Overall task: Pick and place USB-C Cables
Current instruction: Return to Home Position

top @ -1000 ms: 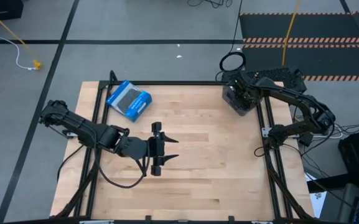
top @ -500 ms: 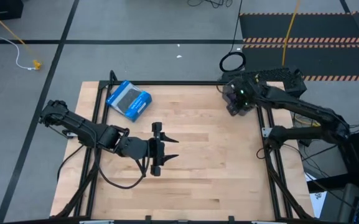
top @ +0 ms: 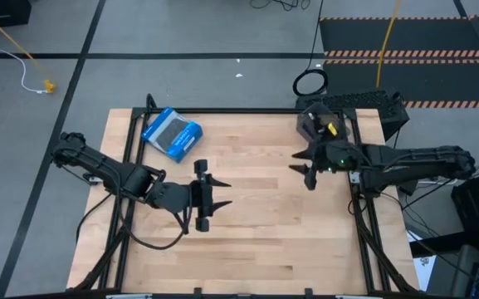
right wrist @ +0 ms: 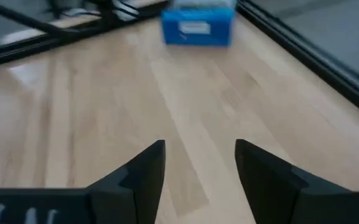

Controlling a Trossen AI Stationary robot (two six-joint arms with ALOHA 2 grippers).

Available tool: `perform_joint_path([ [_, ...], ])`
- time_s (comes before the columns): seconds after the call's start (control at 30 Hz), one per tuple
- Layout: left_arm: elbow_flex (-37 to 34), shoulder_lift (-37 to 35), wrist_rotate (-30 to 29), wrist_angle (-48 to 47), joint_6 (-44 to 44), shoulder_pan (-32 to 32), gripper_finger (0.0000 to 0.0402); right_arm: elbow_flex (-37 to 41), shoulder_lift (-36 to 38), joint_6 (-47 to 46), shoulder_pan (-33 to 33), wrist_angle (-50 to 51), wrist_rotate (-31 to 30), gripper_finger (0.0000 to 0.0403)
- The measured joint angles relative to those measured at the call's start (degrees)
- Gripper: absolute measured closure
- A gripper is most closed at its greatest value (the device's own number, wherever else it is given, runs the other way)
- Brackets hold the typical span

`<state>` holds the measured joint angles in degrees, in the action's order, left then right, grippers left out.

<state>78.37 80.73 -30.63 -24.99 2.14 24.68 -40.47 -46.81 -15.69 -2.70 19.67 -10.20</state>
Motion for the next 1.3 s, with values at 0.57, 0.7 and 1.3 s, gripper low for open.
perform_joint_path([
  [0.57, -9.66, -5.01, -0.25, 5.01, 3.42, -5.72, 0.0350, 12.09, 0.79, 23.54, 6.26, -20.23, 10.77, 0.0395],
  [0.7, -17.40, -10.37, 3.18, 13.39, 5.21, -9.12, 0.0352, 13.28, 0.80, 25.13, 6.21, -21.39, 12.51, 0.0396],
  [1.3, -38.85, -23.49, 10.54, 24.12, 8.84, -16.21, 0.0353, 33.67, 1.07, 38.47, 6.19, -53.55, 13.33, 0.0402],
])
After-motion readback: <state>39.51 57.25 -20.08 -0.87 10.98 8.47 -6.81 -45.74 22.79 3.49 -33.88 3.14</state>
